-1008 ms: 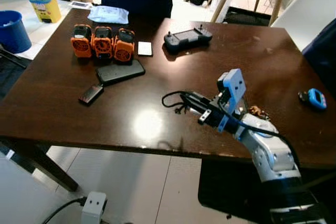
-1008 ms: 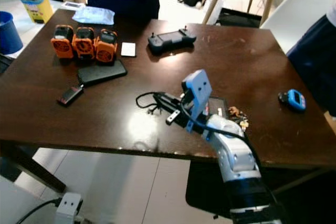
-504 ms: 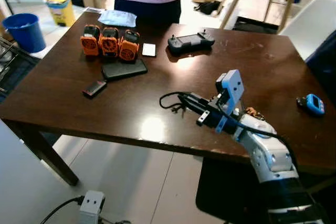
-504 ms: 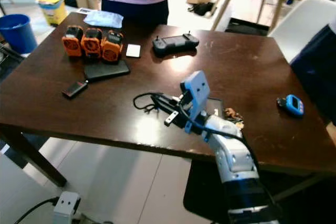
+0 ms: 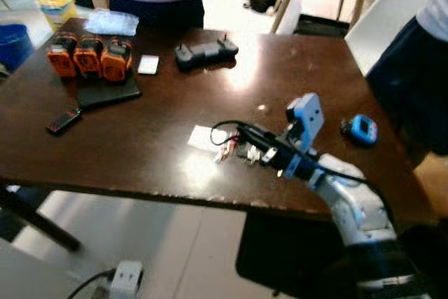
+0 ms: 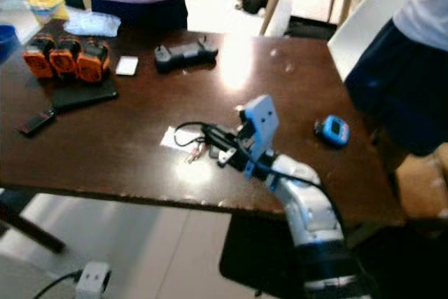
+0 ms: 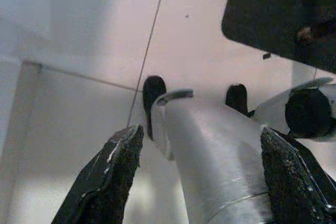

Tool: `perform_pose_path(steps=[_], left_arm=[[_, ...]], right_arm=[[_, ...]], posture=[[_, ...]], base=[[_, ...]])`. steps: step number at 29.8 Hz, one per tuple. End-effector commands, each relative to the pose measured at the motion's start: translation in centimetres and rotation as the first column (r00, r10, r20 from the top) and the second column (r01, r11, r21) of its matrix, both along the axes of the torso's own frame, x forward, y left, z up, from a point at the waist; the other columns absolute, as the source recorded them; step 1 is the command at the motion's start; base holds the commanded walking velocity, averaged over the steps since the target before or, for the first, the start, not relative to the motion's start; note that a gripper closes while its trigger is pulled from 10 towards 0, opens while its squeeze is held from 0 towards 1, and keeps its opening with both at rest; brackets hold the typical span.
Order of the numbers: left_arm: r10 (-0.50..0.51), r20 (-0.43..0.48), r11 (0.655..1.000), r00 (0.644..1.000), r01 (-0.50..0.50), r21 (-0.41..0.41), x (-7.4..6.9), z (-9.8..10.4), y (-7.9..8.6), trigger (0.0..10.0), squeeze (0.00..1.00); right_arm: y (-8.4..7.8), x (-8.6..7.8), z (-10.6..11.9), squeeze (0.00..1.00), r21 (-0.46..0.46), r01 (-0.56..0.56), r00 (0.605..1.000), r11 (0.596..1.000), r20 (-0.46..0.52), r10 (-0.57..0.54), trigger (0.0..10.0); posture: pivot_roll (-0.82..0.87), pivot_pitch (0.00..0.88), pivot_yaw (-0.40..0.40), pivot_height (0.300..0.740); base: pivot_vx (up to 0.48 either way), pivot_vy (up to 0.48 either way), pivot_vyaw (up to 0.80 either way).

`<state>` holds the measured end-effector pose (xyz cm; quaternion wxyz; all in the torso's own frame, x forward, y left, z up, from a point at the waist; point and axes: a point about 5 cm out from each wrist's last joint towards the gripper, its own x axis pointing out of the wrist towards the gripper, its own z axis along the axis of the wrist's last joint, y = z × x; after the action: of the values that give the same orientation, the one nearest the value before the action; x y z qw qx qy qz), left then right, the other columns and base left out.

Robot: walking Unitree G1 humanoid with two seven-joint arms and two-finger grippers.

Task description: Hang keys on a hook

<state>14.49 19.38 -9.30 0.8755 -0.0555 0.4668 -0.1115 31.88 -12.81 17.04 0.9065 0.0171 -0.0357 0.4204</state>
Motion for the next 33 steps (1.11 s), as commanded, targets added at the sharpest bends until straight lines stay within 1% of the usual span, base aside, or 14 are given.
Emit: perform_pose_path(steps=[1, 13, 20, 33], left_arm=[[-0.003, -0.068, 1.0, 0.998, 0.002, -0.009, -1.7, -0.7, -0.3, 10.0, 0.0], [0.0, -0.045, 1.0, 0.999, 0.0, -0.008, -1.2, -0.6, -0.6, 10.0, 0.0], [-0.009, -0.041, 1.0, 0.999, 0.009, -0.001, -1.1, -0.5, -0.6, 10.0, 0.0], [-0.02, -0.032, 1.0, 0.999, 0.02, 0.012, -0.7, -0.4, -0.6, 10.0, 0.0]], right_arm=[[1.3, -0.3, 0.4, 0.0, 0.018, -0.057, 0.998, 0.998, 0.019, 0.057, 10.0], [2.2, -0.6, 0.2, 0.0, 0.044, -0.095, 0.995, 0.995, 0.019, 0.094, 10.0], [3.0, -1.0, 0.8, 0.0, 0.07, -0.156, 0.987, 0.985, 0.04, 0.154, 10.0], [3.3, -1.2, 1.0, 0.0, 0.073, -0.198, 0.98, 0.977, 0.049, 0.195, 10.0]], posture=[[0.06, 0.045, 0.009, 0.74], [0.07, 0.049, 0.004, 0.74], [0.07, 0.043, -0.002, 0.74], [0.07, 0.029, -0.008, 0.74]], base=[[0.0, 0.0, 0.8], [0.0, 0.0, 0.8], [0.0, 0.0, 0.8], [0.0, 0.0, 0.8]])
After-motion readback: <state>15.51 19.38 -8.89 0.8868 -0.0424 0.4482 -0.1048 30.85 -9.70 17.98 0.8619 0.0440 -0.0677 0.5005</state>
